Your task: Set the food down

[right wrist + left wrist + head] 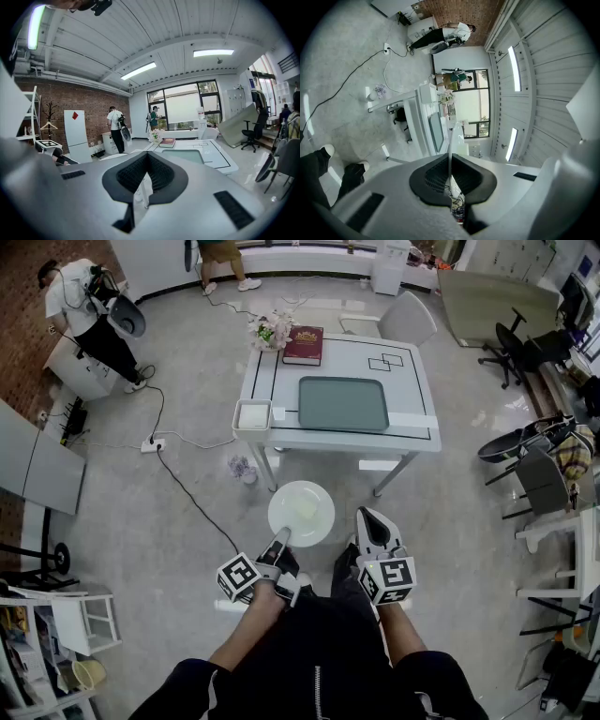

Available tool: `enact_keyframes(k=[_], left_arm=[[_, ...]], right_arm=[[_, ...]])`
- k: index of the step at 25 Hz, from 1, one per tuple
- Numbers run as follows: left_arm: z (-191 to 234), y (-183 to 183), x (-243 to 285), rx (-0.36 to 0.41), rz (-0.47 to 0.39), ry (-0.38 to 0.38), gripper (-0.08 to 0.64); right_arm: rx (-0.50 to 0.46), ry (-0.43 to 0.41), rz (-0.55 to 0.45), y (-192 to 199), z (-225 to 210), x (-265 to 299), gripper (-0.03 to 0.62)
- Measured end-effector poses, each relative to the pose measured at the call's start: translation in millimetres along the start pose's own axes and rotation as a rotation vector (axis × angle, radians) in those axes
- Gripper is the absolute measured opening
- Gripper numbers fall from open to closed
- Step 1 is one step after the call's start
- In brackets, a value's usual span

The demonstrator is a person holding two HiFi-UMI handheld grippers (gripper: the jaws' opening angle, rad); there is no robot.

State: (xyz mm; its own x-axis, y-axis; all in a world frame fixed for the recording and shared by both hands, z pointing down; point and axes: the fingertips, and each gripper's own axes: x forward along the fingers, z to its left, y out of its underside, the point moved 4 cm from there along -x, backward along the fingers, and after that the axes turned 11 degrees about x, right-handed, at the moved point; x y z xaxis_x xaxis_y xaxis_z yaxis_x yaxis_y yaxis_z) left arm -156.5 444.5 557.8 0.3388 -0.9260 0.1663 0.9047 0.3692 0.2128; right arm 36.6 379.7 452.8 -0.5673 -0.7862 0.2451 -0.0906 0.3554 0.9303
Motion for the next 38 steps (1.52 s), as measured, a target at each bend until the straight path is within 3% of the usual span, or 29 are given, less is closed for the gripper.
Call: enact_keyframes(k=[13,24,31,38], left_arm=[[6,-6,-3,-0.008,-0.003,-0.005,0.014],[10,-9,9,-0.013,0.017,-0.017,0.014],[8,-21,51,-0.018,0.031,-0.054,0.014],[-2,-39,127,0.006,0.039,-0.065,0.014]], right_arm=[[0.032,-0.045,-0.032,6,10,6,0.009],[0.077,-0.020,0.004,15,4,17,0.009],[0.119,-0.013,0.009,3,-27,58,0.009],[0.127,-0.031,0.003,-25,-76,114,0.009]])
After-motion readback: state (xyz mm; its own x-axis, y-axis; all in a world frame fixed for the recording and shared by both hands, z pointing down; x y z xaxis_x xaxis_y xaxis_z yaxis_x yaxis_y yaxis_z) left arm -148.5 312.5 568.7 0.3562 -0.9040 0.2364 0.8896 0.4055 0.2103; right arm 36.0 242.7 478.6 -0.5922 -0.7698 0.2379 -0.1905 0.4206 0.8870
